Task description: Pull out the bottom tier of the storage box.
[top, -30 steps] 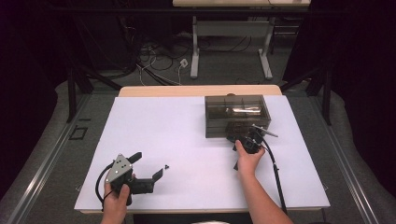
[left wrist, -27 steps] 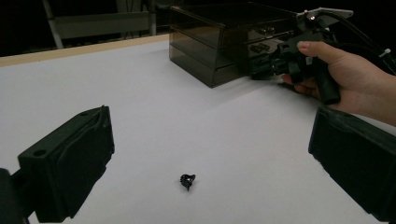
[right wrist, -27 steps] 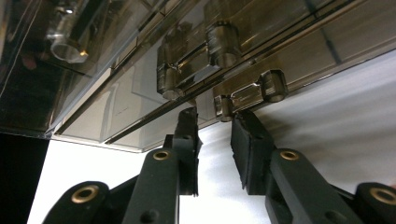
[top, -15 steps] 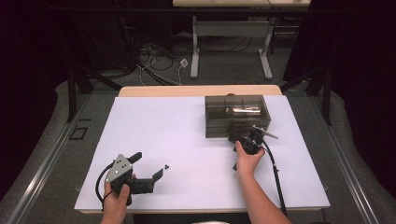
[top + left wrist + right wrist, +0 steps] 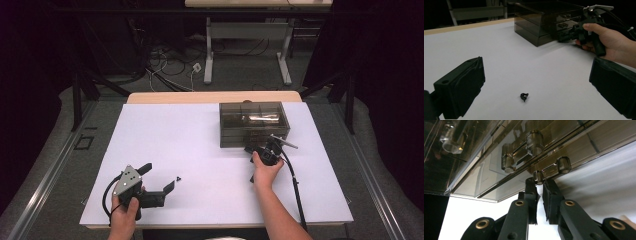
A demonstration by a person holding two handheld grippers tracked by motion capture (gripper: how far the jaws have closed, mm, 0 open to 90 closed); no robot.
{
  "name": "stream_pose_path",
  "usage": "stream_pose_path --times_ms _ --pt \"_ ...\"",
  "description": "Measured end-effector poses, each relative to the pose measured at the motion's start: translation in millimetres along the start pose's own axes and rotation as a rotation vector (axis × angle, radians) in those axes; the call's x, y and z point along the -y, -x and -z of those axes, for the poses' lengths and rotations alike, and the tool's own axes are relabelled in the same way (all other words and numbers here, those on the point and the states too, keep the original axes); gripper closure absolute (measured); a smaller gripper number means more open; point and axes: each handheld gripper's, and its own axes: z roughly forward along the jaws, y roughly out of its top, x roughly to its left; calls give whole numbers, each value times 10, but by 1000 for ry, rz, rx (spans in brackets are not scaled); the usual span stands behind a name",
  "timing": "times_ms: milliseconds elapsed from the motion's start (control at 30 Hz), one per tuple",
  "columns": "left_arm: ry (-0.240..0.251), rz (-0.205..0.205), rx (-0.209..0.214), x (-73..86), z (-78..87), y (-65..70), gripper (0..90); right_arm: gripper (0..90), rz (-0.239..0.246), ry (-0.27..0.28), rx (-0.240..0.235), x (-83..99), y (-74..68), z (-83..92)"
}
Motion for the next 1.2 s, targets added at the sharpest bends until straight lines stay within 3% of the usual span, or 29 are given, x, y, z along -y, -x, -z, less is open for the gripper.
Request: stream_pose_path --times_ms 33,467,567,633,767,867,900,1033,1200 --pt "0 0 0 0 0 0 4 828 11 -11 27 2 4 1" --pt "-2 0 -1 1 -1 -2 4 829 30 10 16 16 24 14" --pt "-3 0 -1 1 -2 -3 4 829 38 -9 17 20 23 34" --pt "-3 -1 -1 1 0 -3 4 829 39 11 24 29 20 29" --pt "-2 -1 -2 1 -1 -4 4 829 18 0 17 29 8 45" --pt "-2 0 -1 1 -1 -3 4 829 33 -7 4 36 30 64" --pt "-2 -1 -1 0 -1 -1 4 829 10 9 1 47 17 65" --pt "-3 -1 -1 1 -2 0 4 829 33 2 1 56 37 81" --pt "-3 -1 -1 1 -3 -1 4 829 16 -2 -4 72 30 109"
